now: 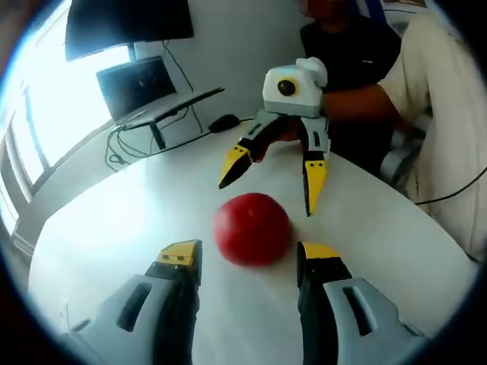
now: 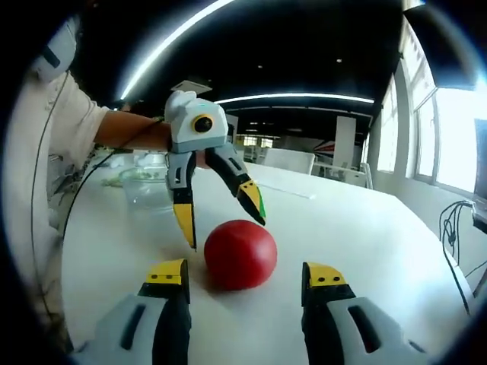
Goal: Pick up the tomato from the tabletop place it into the food storage container close the lid and lock the latches
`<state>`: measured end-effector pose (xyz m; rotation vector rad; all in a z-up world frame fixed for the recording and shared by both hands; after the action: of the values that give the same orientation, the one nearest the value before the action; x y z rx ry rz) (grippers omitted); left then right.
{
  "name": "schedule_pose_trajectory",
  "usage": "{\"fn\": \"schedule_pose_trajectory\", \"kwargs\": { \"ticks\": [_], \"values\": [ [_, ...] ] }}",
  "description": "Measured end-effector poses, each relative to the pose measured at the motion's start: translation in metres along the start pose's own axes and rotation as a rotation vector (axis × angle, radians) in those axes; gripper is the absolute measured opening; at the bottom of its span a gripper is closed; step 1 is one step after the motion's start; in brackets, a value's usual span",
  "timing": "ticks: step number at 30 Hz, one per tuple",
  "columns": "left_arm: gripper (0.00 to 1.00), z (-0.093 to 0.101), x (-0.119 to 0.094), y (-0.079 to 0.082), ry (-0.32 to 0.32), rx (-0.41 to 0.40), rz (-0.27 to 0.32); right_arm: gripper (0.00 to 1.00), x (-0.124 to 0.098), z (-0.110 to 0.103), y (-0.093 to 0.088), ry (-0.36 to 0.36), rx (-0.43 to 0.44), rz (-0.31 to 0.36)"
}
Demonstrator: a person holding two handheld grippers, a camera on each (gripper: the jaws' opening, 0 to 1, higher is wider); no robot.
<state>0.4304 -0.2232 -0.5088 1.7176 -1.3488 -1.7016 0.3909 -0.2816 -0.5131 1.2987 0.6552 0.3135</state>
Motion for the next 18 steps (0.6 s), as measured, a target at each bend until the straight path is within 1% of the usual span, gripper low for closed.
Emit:
{"fn": "schedule_pose_trajectory", "kwargs": {
  "ticks": [2,4,10,18],
  "values": [
    [0.47,0.000,0.001,-0.001,0.000,0.007,-0.007,0.54,0.002,-0.001,0.000,0.011,0.006,0.002],
    [0.47,0.000,0.001,-0.001,-0.001,0.007,-0.006,0.53,0.005,-0.002,-0.001,0.017,-0.008,-0.009],
    [0.47,0.000,0.003,-0.002,-0.007,0.021,-0.023,0.52,0.012,0.001,-0.001,0.025,-0.012,-0.023],
    [0.47,0.001,0.005,-0.005,-0.016,0.033,-0.037,0.48,0.020,-0.004,-0.003,0.059,-0.027,-0.042]
  ]
}}
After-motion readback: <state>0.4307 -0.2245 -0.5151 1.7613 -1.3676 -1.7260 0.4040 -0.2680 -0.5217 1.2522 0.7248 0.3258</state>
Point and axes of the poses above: the point that each gripper's makers call its tool centre point, and the gripper's own axes: x roughly forward along the fingers, z roughly to its right, y roughly out of its top, the point moved 2 cm from there along -x, roughly backward along the fingers, and after that the axes turned 1 degree about -z, right-handed, at the moved point
